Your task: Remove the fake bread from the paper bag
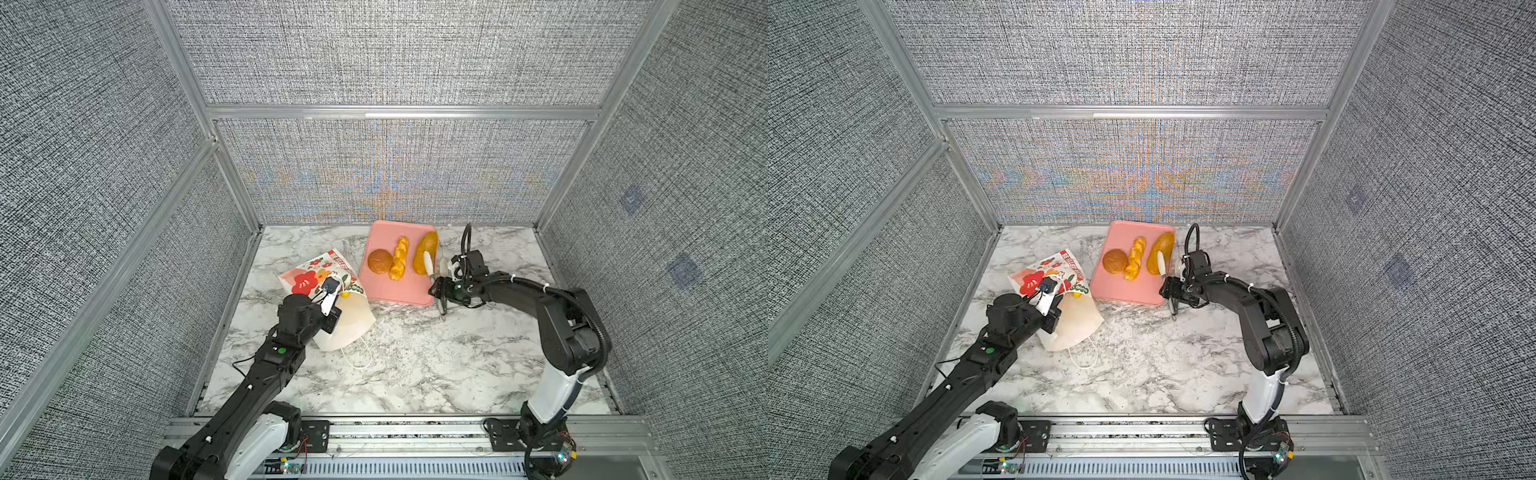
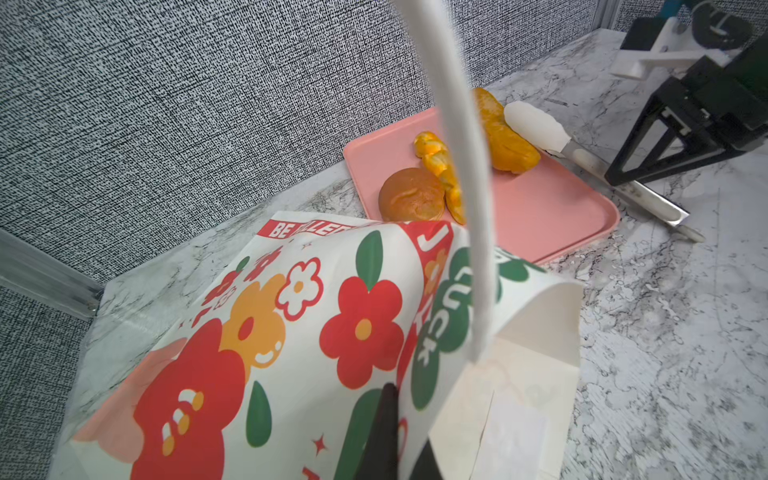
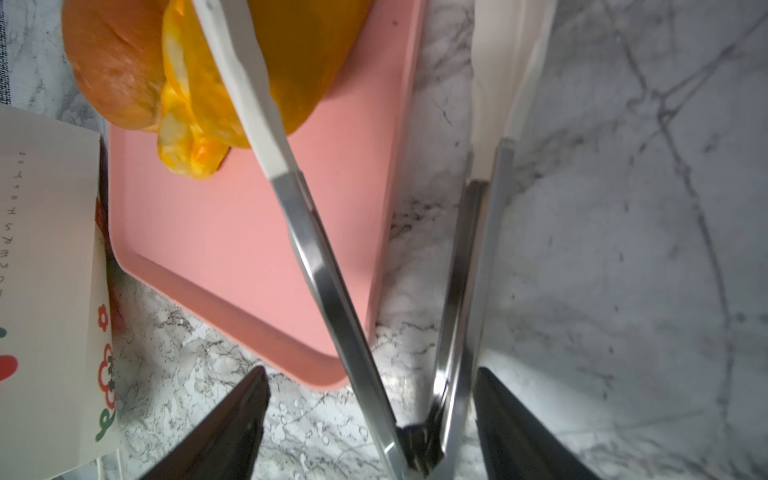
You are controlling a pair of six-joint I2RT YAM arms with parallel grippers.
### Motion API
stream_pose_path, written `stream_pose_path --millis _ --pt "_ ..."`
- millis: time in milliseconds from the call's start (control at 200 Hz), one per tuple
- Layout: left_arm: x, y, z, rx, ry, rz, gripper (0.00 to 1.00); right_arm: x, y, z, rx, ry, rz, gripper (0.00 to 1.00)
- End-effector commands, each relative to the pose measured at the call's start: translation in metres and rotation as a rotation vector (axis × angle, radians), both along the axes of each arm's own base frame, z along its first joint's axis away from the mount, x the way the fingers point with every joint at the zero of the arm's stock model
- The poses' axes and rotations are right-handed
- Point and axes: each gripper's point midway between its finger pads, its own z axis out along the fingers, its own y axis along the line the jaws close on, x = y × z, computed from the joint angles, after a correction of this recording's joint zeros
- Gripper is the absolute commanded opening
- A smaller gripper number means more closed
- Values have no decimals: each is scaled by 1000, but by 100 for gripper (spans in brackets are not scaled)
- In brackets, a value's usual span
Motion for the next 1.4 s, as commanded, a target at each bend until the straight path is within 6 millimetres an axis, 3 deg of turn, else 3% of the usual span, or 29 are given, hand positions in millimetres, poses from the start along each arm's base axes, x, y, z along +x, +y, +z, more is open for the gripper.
stream_pose_path --millis 0,580,1065,1391 --pt "1 -3 5 -19 -13 -11 0 8 0 0 -20 -29 49 77" --pt "1 -4 2 -20 -1 -16 0 7 3 -23 -47 -52 177 68" --pt "1 -4 1 -17 3 -15 0 5 0 -3 -85 -104 226 53" --pt "0 -5 1 -18 4 -20 0 -2 -5 -17 -93 -68 195 54"
